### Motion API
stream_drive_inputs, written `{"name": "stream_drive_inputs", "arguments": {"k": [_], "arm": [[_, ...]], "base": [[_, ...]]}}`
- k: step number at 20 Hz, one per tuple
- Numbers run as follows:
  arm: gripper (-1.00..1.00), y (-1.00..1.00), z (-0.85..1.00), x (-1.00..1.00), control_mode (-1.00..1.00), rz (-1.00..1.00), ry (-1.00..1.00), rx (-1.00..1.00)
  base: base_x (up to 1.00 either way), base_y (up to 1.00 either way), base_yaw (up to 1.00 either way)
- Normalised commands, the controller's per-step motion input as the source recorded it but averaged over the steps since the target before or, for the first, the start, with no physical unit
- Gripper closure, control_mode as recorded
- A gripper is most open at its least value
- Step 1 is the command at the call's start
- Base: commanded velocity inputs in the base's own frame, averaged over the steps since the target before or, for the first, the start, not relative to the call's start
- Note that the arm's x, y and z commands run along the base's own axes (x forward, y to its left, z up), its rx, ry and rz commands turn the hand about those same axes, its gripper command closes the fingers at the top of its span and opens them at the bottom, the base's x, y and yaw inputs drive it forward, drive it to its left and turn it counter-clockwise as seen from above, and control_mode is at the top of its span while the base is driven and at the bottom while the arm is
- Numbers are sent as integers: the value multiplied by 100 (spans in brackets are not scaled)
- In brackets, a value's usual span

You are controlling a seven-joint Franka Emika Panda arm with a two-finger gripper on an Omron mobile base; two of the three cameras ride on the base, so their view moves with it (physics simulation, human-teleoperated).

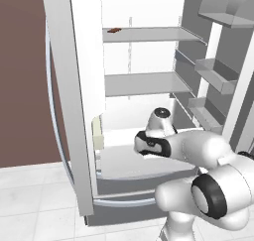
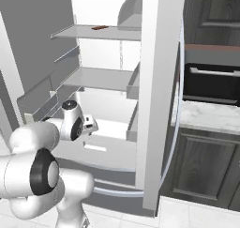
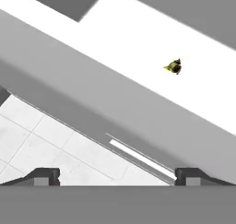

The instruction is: Place the bell pepper and broccoli inside the fridge drawer. Close the drawer after placing the vegetables.

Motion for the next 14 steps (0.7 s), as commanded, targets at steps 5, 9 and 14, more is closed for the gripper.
{"name": "stream_drive_inputs", "arguments": {"k": [5, 9, 14], "arm": [[-100, 0, -4, 68, -100, 0, -12, 3], [-100, 1, 0, 77, -100, 0, -13, 2], [-100, 10, 0, 74, -100, 0, -10, 0]], "base": [[0, 0, 0], [0, 0, 0], [0, 0, 0]]}}
